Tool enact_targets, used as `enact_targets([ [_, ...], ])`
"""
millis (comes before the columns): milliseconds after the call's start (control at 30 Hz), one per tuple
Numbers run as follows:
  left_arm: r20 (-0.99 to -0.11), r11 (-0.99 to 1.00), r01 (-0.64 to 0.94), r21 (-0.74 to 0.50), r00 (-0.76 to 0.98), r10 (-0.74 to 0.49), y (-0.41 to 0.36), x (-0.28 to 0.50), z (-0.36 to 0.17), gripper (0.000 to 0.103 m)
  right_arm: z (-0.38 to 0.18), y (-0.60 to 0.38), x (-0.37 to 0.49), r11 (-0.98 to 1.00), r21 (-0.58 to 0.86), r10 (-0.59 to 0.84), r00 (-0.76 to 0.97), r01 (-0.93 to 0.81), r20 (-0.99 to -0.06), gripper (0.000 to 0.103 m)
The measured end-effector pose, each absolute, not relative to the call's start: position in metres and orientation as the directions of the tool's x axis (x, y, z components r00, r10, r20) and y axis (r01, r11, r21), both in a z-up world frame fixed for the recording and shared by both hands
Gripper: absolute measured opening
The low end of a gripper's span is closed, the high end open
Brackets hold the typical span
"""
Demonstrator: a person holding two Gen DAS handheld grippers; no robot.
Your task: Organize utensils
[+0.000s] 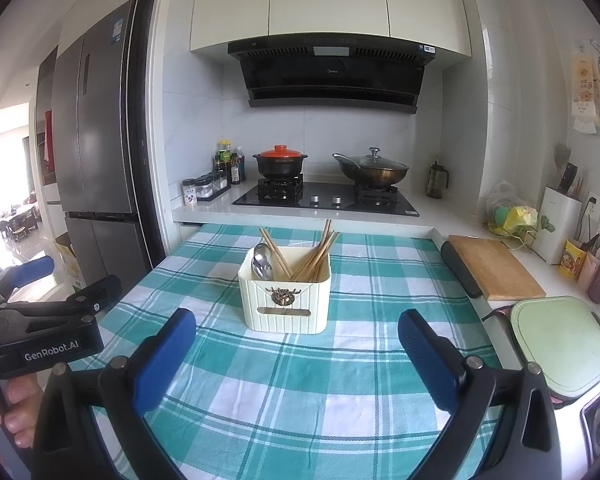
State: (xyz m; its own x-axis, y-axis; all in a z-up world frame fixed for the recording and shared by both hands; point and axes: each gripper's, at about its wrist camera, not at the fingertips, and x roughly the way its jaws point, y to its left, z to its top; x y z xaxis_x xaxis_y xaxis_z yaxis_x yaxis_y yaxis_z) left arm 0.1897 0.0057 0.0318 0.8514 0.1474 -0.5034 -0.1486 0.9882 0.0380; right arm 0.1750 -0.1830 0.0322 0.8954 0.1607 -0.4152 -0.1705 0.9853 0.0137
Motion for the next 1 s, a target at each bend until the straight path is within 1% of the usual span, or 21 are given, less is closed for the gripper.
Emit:
enact_targets([
  [1000, -0.518, 0.991, -0.128, 0.026, 0.846, 0.122, 0.0010, 0.1876, 0.0314, 0.103, 0.0327, -0.1761, 0.1724, 0.983, 0.003, 0.168, 0.895, -0.183, -0.413, 0.103],
])
